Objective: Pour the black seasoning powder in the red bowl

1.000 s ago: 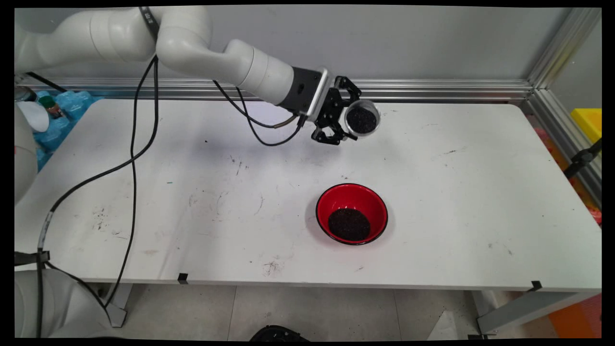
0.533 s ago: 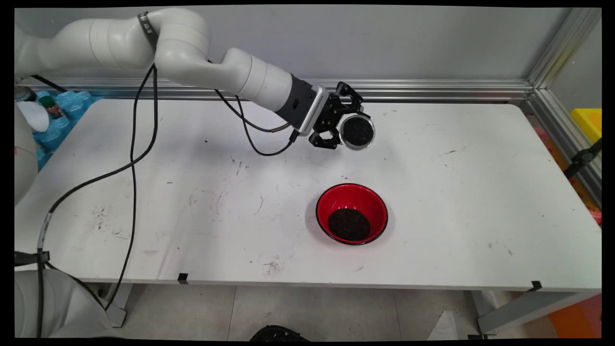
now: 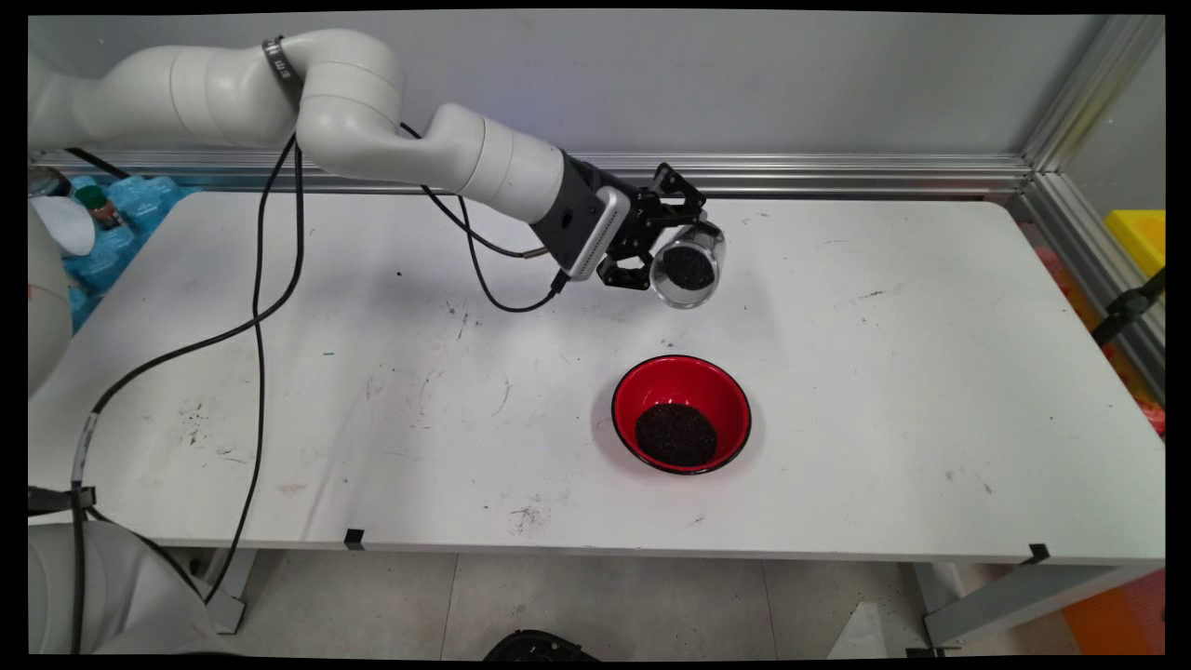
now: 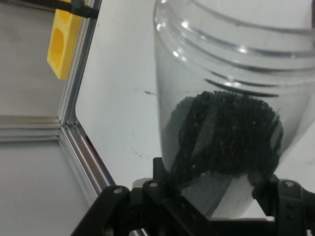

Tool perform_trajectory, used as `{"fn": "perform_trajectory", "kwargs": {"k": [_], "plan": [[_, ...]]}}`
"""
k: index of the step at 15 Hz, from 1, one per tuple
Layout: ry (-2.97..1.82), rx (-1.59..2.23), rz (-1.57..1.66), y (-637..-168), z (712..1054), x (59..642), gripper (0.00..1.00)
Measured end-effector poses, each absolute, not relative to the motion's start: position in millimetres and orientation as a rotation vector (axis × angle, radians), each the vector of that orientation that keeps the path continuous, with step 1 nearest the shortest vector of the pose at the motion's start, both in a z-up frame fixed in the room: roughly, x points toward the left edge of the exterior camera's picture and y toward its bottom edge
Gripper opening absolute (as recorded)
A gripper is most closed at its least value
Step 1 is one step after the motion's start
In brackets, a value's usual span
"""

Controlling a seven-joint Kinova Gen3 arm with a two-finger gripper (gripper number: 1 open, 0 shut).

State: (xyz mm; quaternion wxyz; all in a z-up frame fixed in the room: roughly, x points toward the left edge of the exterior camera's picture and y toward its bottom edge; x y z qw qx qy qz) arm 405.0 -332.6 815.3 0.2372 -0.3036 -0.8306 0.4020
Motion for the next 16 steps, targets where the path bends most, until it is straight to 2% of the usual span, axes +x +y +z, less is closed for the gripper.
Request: {"fn": "perform_trajectory", "kwargs": {"k": [16], "plan": [[-2.229,-0.974,1.185,-325.9,812.9,402.2,0.00]]}}
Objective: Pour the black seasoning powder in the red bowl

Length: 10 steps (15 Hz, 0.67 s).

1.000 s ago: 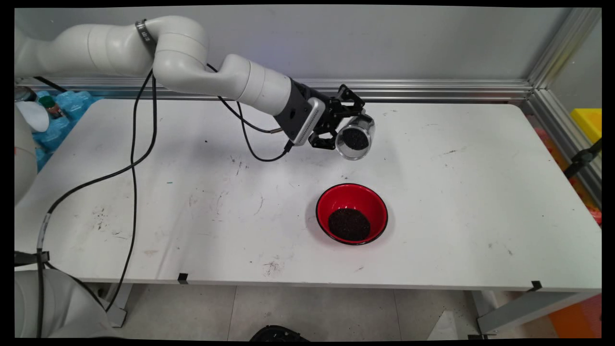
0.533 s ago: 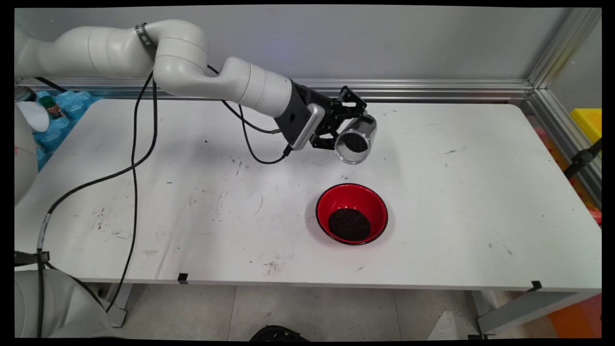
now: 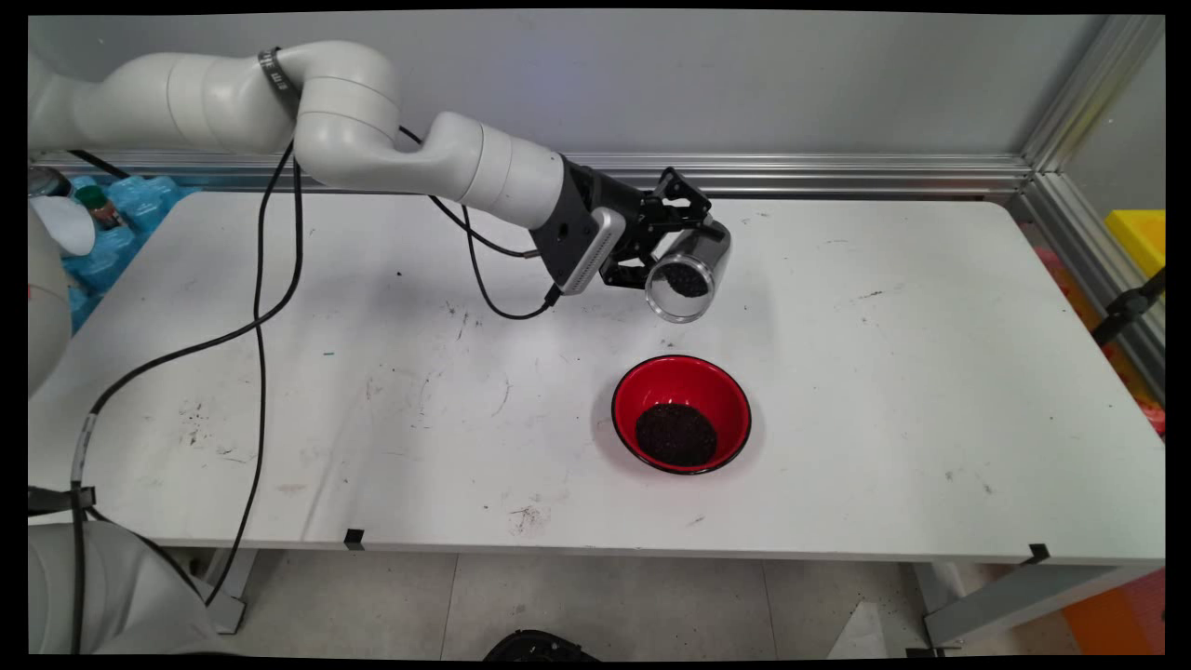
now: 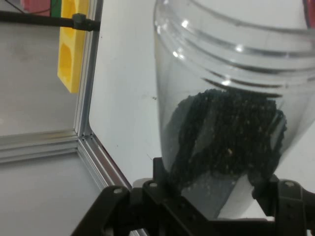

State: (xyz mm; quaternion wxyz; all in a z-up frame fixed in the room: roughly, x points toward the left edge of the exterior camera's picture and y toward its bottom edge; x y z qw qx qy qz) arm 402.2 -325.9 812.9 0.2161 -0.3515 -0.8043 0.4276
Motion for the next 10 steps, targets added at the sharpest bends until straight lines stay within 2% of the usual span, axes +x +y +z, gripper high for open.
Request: {"fn": "perform_trajectory", "kwargs": {"k": [10], "plan": [[-2.216,-1.005,1.197,-322.4,814.0,402.6,0.00]]}}
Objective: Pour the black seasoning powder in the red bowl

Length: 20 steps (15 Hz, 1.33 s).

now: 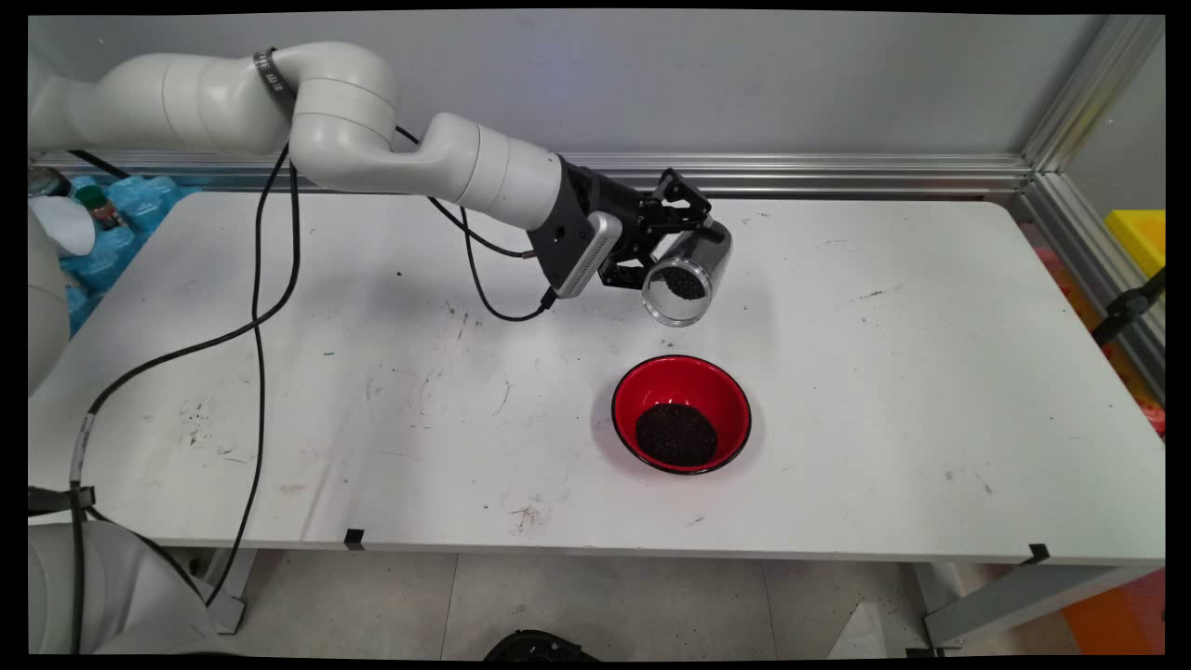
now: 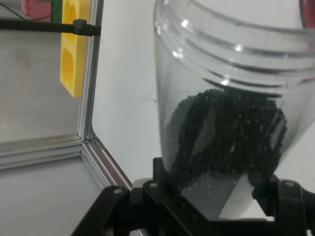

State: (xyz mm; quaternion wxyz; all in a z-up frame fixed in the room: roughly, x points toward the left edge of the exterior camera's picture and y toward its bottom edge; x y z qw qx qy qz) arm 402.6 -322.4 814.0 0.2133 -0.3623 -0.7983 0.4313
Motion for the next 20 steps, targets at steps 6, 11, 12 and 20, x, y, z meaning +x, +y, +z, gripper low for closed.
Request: {"fn": "perform_trajectory", "kwargs": {"k": [6,11,12,20], "plan": [[-2.187,-1.038,1.222,-320.7,817.2,399.0,0.00],[-2.162,-1.084,1.297,-324.7,819.4,396.0,0.00],[-2.158,-1.092,1.315,-326.0,819.1,395.0,0.00],[-2.113,-1.168,1.446,-333.9,811.8,383.1,0.00]]}}
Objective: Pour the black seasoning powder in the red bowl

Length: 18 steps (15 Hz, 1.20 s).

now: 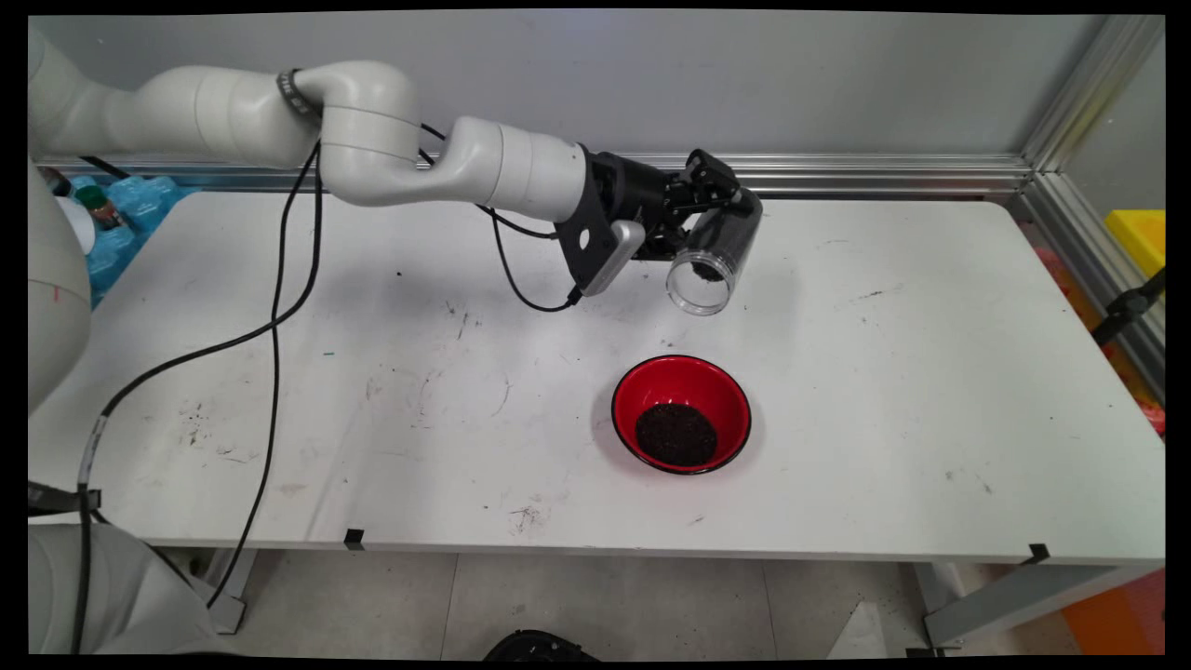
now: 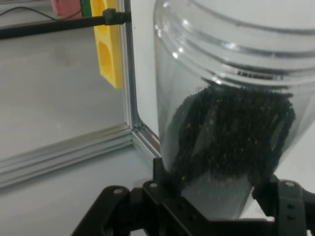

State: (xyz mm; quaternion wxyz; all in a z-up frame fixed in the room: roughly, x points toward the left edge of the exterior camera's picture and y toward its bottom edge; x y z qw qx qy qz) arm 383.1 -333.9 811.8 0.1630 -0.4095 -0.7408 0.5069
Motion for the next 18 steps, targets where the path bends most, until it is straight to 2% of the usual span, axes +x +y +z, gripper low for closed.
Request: {"fn": "perform_trajectory", "kwargs": {"k": [18], "plan": [[-2.003,-1.425,1.617,-310.7,781.3,379.2,0.00]]}}
